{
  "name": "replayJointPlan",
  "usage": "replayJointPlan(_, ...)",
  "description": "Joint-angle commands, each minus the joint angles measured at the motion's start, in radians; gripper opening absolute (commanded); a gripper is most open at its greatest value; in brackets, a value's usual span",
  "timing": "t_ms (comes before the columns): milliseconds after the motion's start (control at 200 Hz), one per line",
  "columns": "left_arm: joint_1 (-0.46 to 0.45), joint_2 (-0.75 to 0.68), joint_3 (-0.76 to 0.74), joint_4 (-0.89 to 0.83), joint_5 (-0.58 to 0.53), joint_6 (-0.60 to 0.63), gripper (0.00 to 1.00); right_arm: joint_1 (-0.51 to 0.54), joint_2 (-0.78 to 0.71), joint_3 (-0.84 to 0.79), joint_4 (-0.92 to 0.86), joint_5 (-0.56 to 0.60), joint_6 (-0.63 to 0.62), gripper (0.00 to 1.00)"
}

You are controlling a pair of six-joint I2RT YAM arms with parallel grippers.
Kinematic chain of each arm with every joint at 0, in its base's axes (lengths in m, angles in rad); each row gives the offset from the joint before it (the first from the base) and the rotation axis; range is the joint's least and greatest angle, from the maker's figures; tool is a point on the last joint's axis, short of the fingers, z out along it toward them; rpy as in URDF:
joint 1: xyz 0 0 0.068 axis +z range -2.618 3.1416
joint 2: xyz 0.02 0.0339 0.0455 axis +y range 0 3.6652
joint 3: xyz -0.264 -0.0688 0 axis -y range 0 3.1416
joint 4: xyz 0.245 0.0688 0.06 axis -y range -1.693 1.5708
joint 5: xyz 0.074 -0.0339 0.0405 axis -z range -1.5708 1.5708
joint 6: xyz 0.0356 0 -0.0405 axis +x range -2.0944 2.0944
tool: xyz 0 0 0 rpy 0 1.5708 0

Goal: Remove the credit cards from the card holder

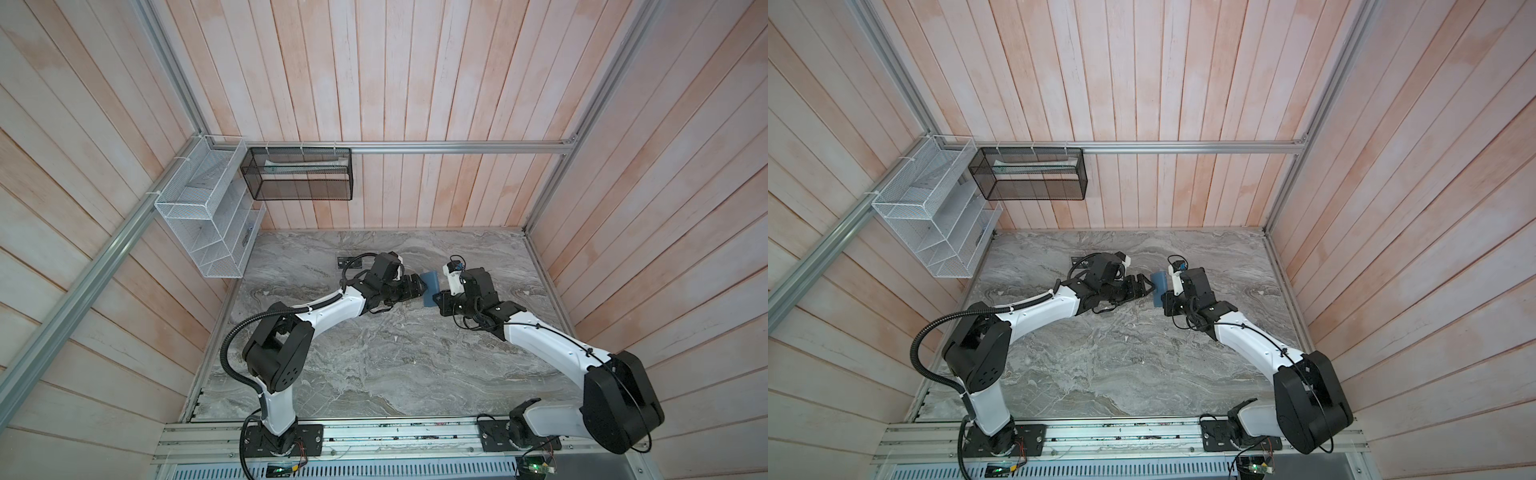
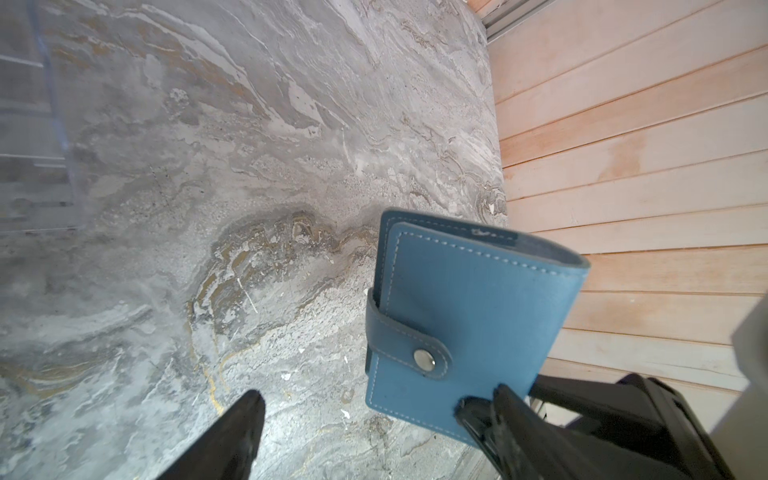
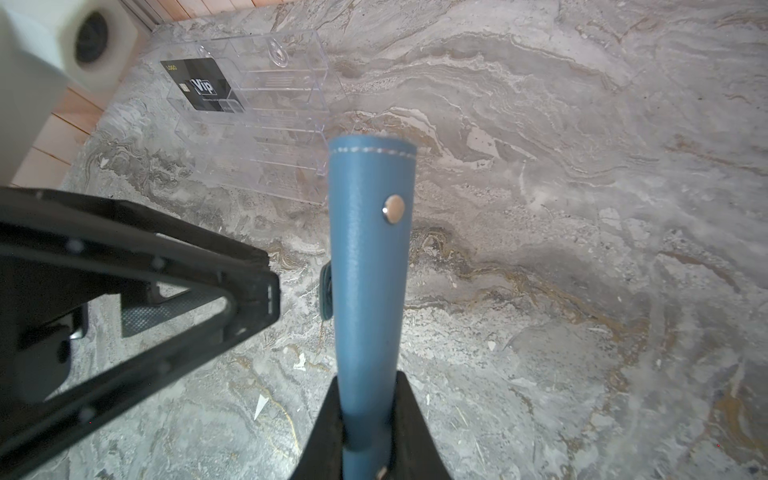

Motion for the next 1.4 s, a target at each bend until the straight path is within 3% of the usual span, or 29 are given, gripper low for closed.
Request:
replayJointPlan(0,0.004,0.015,0.007,0.017,-0.002,0.003,0.82,0.016,0.007,0.038,0.004,0.019,-0.012,0.00)
replayJointPlan(320,0.000,0.043,0.014,0.037,0.018,-0.014,0.71,0.041,0.031,0.040,0.007,0.043,-0.022,0.00)
replayJointPlan(570,-0.001,0.060,0.017,0.049,0.028,-0.021,0.52,0.067,0.052,0.042,0.017,0.062,-0.024,0.00)
replayJointPlan(1010,-0.009,0.080,0.001,0.064,0.043,-0.032,0.40,0.084,0.064,0.046,0.024,0.075,-0.026,0.00)
replayJointPlan(1395,-0.014,0.098,-0.005,0.058,0.046,-0.029,0.20,0.094,0.066,0.054,0.020,0.097,-0.032,0.00)
